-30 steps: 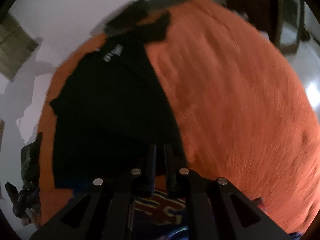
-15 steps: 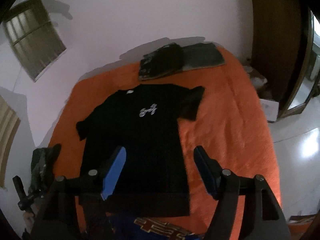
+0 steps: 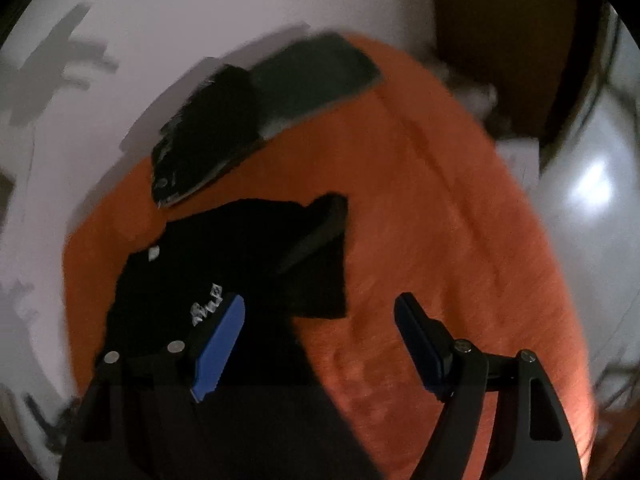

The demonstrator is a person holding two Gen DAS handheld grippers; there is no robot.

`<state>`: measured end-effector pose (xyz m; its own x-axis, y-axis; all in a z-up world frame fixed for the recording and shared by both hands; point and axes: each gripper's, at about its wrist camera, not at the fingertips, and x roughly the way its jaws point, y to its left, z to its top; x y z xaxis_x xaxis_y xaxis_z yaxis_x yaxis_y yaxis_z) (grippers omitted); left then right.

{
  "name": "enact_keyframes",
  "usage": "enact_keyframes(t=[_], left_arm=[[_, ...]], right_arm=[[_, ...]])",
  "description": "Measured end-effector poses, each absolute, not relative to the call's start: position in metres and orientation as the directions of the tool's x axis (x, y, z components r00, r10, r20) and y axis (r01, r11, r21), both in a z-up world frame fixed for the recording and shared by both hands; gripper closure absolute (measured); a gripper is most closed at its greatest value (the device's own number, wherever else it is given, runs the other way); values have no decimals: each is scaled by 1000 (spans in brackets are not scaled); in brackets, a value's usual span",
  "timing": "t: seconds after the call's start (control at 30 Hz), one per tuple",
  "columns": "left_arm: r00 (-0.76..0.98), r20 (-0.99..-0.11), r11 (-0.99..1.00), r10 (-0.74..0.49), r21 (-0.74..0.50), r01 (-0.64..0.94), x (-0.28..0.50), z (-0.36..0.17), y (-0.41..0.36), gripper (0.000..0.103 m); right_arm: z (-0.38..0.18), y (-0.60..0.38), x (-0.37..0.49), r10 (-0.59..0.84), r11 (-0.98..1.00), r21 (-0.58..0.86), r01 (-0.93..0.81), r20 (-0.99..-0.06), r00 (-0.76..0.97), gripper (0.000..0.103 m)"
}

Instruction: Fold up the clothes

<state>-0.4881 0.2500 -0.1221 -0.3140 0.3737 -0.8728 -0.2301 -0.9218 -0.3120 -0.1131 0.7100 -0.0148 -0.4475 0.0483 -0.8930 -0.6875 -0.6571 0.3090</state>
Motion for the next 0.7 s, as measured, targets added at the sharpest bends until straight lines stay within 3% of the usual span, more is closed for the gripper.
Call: enact_keyframes(t=[0.2, 0.37, 0.5, 0.7], left_arm=[[-308, -837, -885, 452, -379, -269, -531, -138, 325, 26], [-207, -787, -798, 582, -504, -331, -507, -157, 400, 26], [-142, -828, -779, 543, -433, -454, -477, -178, 446, 26], [-128, -860, -722, 493, -323, -612, -441, -197, 503, 26]], right_arm=[[-33, 730, -136, 21, -605, 322, -728, -908, -419, 26], [-81, 727, -132, -81, -509, 476, -717, -856, -511, 26], [-138, 715, -120, -154, -400, 595, -697, -793, -589, 26], [-176, 754, -117, -113, -346, 642, -684, -752, -649, 26]])
